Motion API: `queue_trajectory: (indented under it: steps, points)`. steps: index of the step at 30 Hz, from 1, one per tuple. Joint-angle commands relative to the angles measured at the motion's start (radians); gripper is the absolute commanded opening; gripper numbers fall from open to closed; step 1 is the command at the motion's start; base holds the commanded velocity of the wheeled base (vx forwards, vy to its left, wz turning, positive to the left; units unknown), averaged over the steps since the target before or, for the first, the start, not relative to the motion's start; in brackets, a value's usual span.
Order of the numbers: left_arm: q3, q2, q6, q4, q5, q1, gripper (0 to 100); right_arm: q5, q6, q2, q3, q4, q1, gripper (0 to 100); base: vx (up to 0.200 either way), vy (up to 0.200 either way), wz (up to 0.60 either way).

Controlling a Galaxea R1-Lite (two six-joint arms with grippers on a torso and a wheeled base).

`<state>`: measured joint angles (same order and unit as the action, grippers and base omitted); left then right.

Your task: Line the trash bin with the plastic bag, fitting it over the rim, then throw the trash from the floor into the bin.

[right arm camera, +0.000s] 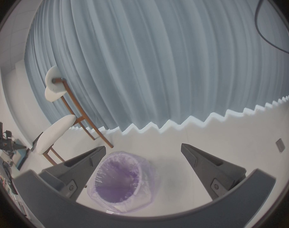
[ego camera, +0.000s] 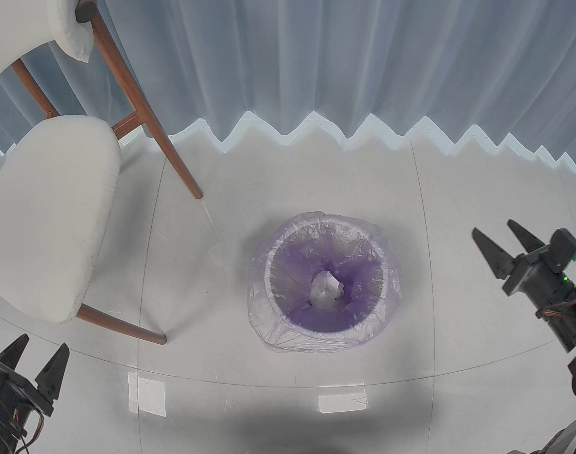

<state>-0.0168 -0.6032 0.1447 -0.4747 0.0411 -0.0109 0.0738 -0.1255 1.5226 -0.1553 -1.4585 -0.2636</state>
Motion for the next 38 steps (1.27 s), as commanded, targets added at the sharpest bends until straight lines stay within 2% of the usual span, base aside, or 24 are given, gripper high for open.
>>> queue_trajectory:
  steps: [1,2,3,5,6,7,8,9,11,12,13,15,16,17,18,20,21,23,29,38]
  points:
    - [0.017,0.600,-0.002,0.407,0.135,0.017,100,0.021,0.052,-0.881,0.155,0.540,0.248,100,0.000,0.000,0.00]
    - [0.017,0.600,-0.002,0.406,0.135,0.017,100,0.021,0.053,-0.895,0.155,0.558,0.248,100,0.000,0.000,0.00]
    - [0.017,0.603,-0.014,0.407,0.137,0.017,100,0.023,0.073,-1.079,0.154,0.794,0.248,100,0.000,0.000,0.00]
    - [0.017,0.603,-0.048,0.410,0.135,0.017,100,0.023,0.101,-1.253,0.154,1.006,0.248,100,0.000,0.000,0.00]
    - [0.017,0.603,-0.080,0.413,0.134,0.017,100,0.024,0.133,-1.415,0.155,1.193,0.248,100,0.000,0.000,0.00]
    - [0.017,0.603,-0.091,0.416,0.132,0.017,100,0.026,0.158,-1.515,0.155,1.310,0.256,100,0.000,0.000,0.00]
    - [0.017,0.603,-0.093,0.418,0.131,0.017,100,0.011,0.170,-1.523,0.152,1.469,0.264,100,0.000,0.000,0.00]
    - [0.017,0.603,-0.088,0.416,0.126,0.015,100,-0.009,0.167,-1.523,0.146,1.494,0.265,100,0.000,0.000,0.00]
    - [0.017,0.603,-0.063,0.415,0.092,0.015,100,-0.046,0.133,-1.521,0.154,1.454,0.265,100,0.000,0.000,0.00]
    - [0.017,0.603,-0.060,0.413,0.077,0.015,100,-0.046,0.130,-1.523,0.154,1.455,0.265,100,0.000,0.000,0.00]
    - [0.017,0.603,-0.060,0.413,0.008,0.017,100,-0.048,0.127,-1.523,0.154,1.460,0.265,100,0.000,0.000,0.00]
    - [0.017,0.603,-0.060,0.415,-0.015,0.017,100,-0.048,0.127,-1.523,0.154,1.460,0.265,100,0.000,0.000,0.00]
    - [0.017,0.603,-0.076,0.441,-0.158,0.015,100,-0.048,0.127,-1.523,0.154,1.460,0.265,100,0.000,0.000,0.00]
    - [0.017,0.603,-0.076,0.441,-0.158,0.015,100,-0.048,0.127,-1.523,0.154,1.460,0.265,100,0.000,0.000,0.00]
    - [0.014,0.602,-0.071,0.447,-0.205,0.017,100,-0.049,0.122,-1.523,0.154,1.460,0.265,100,0.000,0.000,0.00]
    - [0.017,0.603,-0.071,0.446,-0.179,0.012,100,-0.051,0.116,-1.523,0.154,1.459,0.265,100,0.000,0.000,0.00]
    - [0.017,0.603,-0.096,0.441,-0.101,0.012,100,-0.052,0.109,-1.523,0.154,1.457,0.265,100,0.000,0.000,0.00]
    - [0.017,0.603,-0.175,0.475,0.006,0.011,100,-0.051,0.099,-1.523,0.154,1.455,0.265,100,0.000,0.000,0.00]
    - [0.017,0.603,-0.148,0.478,-0.032,0.012,100,-0.037,0.121,-1.523,0.154,1.457,0.265,100,0.000,0.000,0.00]
    - [0.017,0.603,-0.135,0.469,-0.035,0.012,100,-0.039,0.132,-1.523,0.154,1.459,0.265,100,0.000,0.000,0.00]
